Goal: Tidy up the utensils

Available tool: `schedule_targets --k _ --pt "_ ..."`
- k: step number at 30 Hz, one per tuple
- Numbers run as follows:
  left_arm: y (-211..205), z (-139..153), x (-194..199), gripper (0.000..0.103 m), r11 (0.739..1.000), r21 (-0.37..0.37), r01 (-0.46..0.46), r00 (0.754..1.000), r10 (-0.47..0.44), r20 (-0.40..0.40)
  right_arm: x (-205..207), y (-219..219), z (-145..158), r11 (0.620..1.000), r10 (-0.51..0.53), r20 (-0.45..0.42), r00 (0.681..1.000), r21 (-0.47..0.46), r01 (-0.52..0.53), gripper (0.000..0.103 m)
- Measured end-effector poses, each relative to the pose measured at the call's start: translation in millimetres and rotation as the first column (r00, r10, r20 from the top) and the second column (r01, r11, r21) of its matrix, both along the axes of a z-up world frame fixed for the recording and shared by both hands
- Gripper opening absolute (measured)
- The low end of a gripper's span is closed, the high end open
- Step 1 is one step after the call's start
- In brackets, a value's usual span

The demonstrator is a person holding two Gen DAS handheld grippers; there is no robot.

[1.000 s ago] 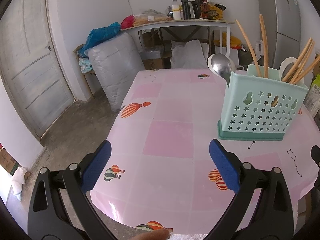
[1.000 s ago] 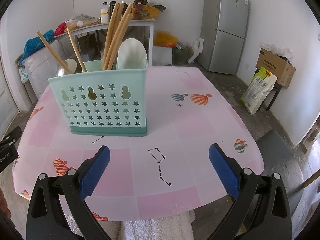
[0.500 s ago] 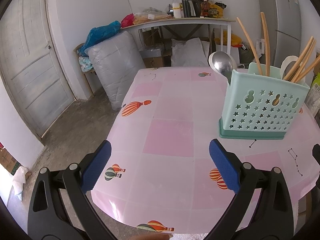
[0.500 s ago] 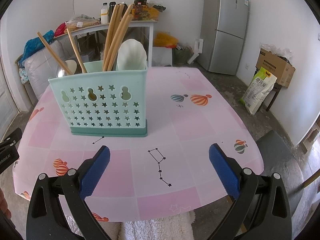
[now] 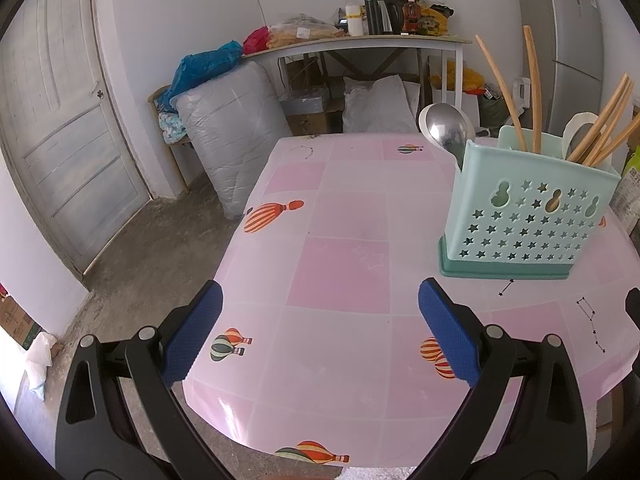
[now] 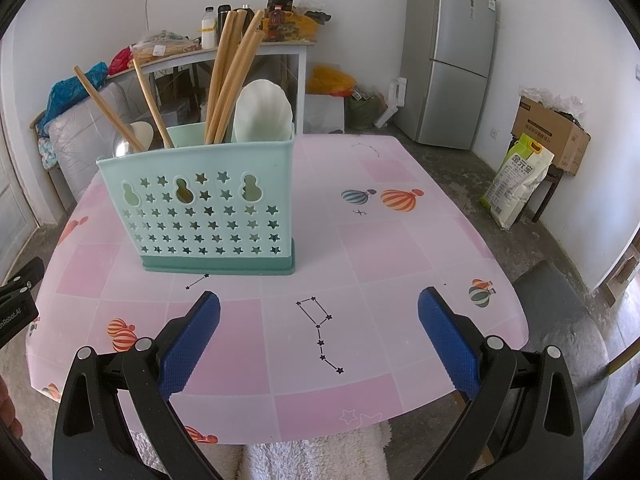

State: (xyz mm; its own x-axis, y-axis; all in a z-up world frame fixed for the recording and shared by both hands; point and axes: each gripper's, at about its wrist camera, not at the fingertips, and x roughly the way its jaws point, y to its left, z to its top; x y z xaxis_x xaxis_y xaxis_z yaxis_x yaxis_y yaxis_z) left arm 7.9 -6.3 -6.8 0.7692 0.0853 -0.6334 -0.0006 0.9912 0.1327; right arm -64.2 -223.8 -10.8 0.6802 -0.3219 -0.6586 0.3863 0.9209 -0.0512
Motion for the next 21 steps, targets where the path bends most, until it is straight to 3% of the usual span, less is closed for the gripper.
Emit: schedule_targets --k 21 --pt "-0.4 -0.8 -0.4 0.094 1.0 -0.002 -0.001 1.0 0.001 -0.004 -0.1 0.9 0.0 1.0 0.001 0.002 1.0 0.0 -0.001 0.096"
